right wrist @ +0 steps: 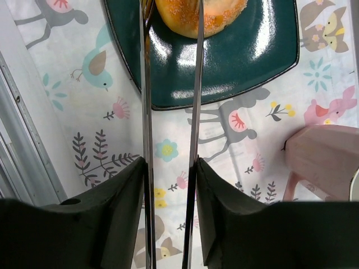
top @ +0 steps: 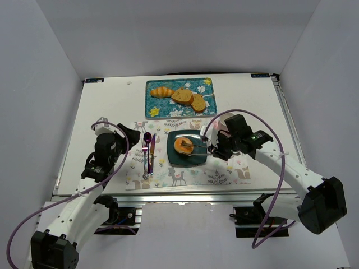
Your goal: Place the bread
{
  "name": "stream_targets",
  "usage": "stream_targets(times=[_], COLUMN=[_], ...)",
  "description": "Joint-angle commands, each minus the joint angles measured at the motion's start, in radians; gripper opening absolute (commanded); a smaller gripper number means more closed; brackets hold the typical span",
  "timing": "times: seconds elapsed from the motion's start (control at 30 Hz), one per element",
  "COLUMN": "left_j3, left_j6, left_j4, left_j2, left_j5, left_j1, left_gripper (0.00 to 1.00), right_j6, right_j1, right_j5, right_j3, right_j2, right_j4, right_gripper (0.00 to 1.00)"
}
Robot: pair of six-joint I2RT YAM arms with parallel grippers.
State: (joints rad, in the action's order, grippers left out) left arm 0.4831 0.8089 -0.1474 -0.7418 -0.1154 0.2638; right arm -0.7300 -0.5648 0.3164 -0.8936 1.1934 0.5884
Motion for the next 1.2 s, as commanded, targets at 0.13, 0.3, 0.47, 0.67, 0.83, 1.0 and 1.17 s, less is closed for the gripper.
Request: stream_targets(times=[0.13,0.3,0.47,0.67,0.83,1.0,1.17], left_j3=[0.011,-0.001,0.014,0.015,0.015,0.037,0.046], left_j6=[0.006,0.016,0.010,0.012,0.010,-0.004,-0.010], left_j4=[0.006,-0.001,-0.004,0.048,0.132,0.177,0.181], left_j2=[0.041,0.076,0.065,0.027,-0.043,-0.088,-0.113], left_j5=[0.005,-0.006,-0.001,0.032,0.138,0.195,0.214], left_j1=[-0.001,-0.001,-0.001,-0.001,0.000,0.000,0.000], left_gripper=[0.85,0.85,0.85,0.78,0.04,0.00,0.11], right_j6=[0.014,0.017,0.024,0.206,0.500,0.627,0.601], right_j1=[0.000,0.002,0.000,0.046,0.346,0.639,0.720], right_j5=[0.026,0.050,0.049,-0.018,-0.013,-0.035,-0.153], right_j3=[-0.053,-0.067,-0.093,-0.180,-0.338,-0.274,-0.056], right_j2=[-0.029,-0.061,-0.090,-0.108,-0.009,0.113,0.254], right_j4=[-0.021,-0.001,0.022,-0.077,-0.191,-0.402,-0.611], right_gripper=[0.48,0.49,0.49,0.28,0.00,0.00,0.00])
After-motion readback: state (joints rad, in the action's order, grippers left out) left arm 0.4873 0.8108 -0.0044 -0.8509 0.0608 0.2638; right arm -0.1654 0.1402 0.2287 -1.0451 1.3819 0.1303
